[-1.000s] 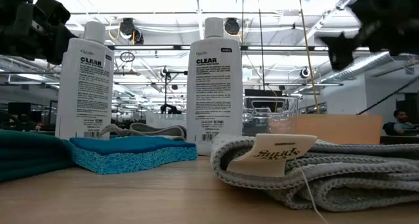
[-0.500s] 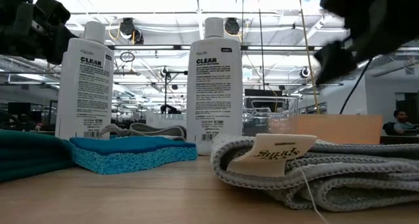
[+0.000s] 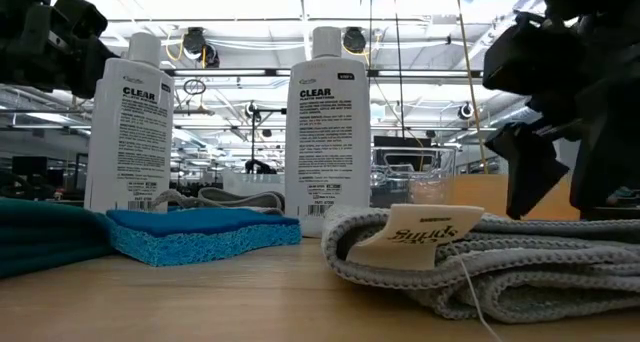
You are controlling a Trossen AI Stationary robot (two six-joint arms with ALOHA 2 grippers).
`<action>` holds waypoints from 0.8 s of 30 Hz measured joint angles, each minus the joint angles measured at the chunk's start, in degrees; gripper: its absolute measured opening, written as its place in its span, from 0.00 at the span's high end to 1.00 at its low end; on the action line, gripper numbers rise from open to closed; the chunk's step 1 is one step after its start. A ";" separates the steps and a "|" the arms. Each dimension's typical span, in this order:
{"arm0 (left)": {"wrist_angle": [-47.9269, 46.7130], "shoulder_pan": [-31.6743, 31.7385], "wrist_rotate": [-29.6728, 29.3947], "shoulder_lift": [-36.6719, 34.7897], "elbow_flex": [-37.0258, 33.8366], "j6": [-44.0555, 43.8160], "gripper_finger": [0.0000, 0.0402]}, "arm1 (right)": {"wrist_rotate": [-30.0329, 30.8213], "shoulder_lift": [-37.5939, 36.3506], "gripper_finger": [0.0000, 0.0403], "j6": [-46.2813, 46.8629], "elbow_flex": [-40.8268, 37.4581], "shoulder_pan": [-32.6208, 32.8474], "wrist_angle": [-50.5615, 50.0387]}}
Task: Pick & Place Kitchen Items
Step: Put the blue sponge into the white bin
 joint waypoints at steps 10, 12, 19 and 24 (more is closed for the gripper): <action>0.02 0.00 0.00 -0.01 0.00 0.00 0.94 | -3.80 3.68 0.34 1.36 0.20 -0.03 0.35; 0.00 -0.01 0.00 0.01 0.00 0.00 0.94 | -3.81 3.74 0.37 1.40 0.20 -0.02 0.22; 0.02 0.00 0.00 0.01 0.00 0.00 0.94 | -3.81 3.78 0.57 1.31 0.15 -0.07 -0.42; 0.01 -0.01 0.00 0.01 0.00 0.00 0.94 | -3.74 3.78 0.71 0.84 0.13 -0.07 -0.44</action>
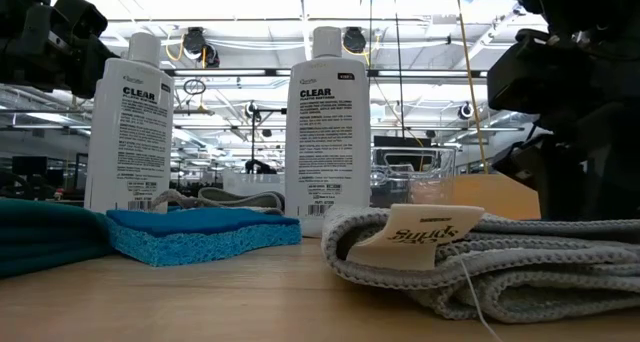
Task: Pick & Place Kitchen Items
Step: Put the blue sponge into the white bin
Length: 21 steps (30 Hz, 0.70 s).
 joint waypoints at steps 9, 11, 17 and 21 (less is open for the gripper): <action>0.01 0.00 0.00 0.00 0.00 0.00 0.94 | -0.23 -0.93 0.90 -2.26 -0.10 -1.75 -0.40; -0.01 0.01 0.00 -0.01 0.00 0.00 0.94 | -0.24 -2.33 0.96 -3.24 -0.15 -2.52 -0.53; 0.00 0.01 0.00 -0.01 0.00 0.00 0.94 | 1.14 -10.75 0.99 -7.09 -0.20 -3.77 -2.53; 0.01 0.00 0.00 0.00 0.00 0.00 0.94 | 5.95 -18.06 1.00 -9.56 -0.20 -3.85 -4.76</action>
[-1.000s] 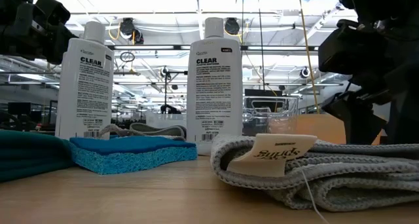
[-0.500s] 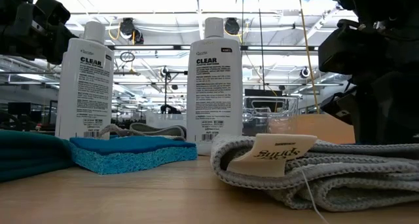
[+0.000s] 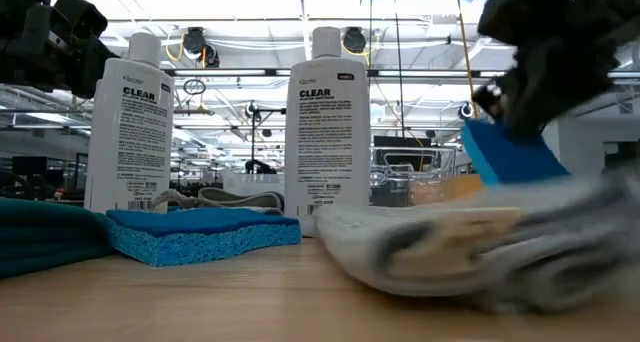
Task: Pick & Place Kitchen Items
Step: Put the blue sponge into the white bin
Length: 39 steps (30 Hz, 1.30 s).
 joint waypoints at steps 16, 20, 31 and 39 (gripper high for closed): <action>2.53 0.00 0.02 -0.01 0.00 0.39 0.94 | 26.38 -18.27 1.00 -12.92 0.06 0.04 -0.51; 7.28 0.00 0.04 -0.01 0.00 -1.03 0.94 | 31.77 -17.96 1.00 -17.21 0.07 -1.38 4.98; 18.65 0.00 -3.14 0.31 0.02 -2.07 0.94 | 31.74 -13.05 1.00 -23.08 0.09 -10.61 17.81; 29.95 0.00 -6.60 4.08 0.00 -1.69 0.90 | 19.32 -9.70 1.00 -25.25 0.13 -14.58 27.48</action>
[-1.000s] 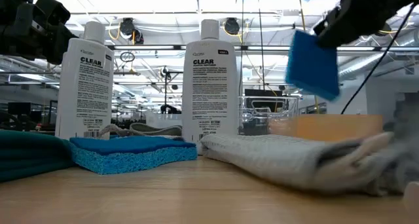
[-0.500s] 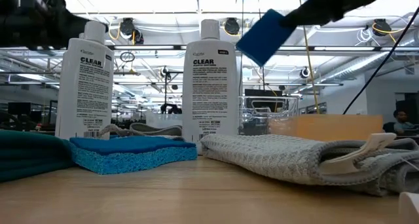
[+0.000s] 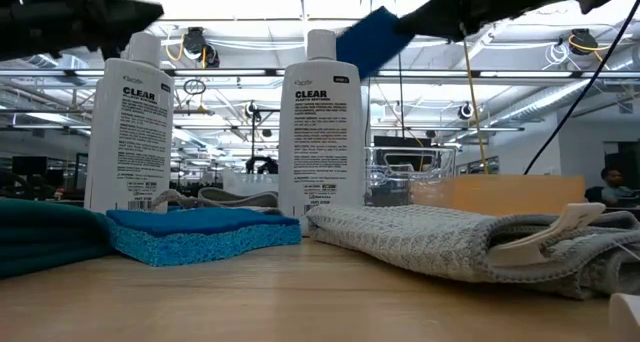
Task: Pick & Place Kitchen Items
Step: Put the blue sponge into the white bin
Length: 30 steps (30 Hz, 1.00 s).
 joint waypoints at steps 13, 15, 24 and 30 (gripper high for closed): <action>6.39 0.00 -2.55 34.78 16.50 -0.45 0.26 | -2.72 8.25 1.00 -4.52 0.02 -4.65 13.01; 0.95 0.00 -0.16 39.85 22.74 0.50 0.22 | -2.83 8.70 1.00 -4.96 0.02 -5.25 12.77; -19.28 1.43 2.47 60.69 49.18 2.04 0.21 | -4.40 9.44 1.00 -5.78 0.00 -5.57 13.74; -25.78 2.07 4.63 70.41 57.65 3.24 0.26 | -5.78 9.44 1.00 -5.44 0.01 -5.32 13.75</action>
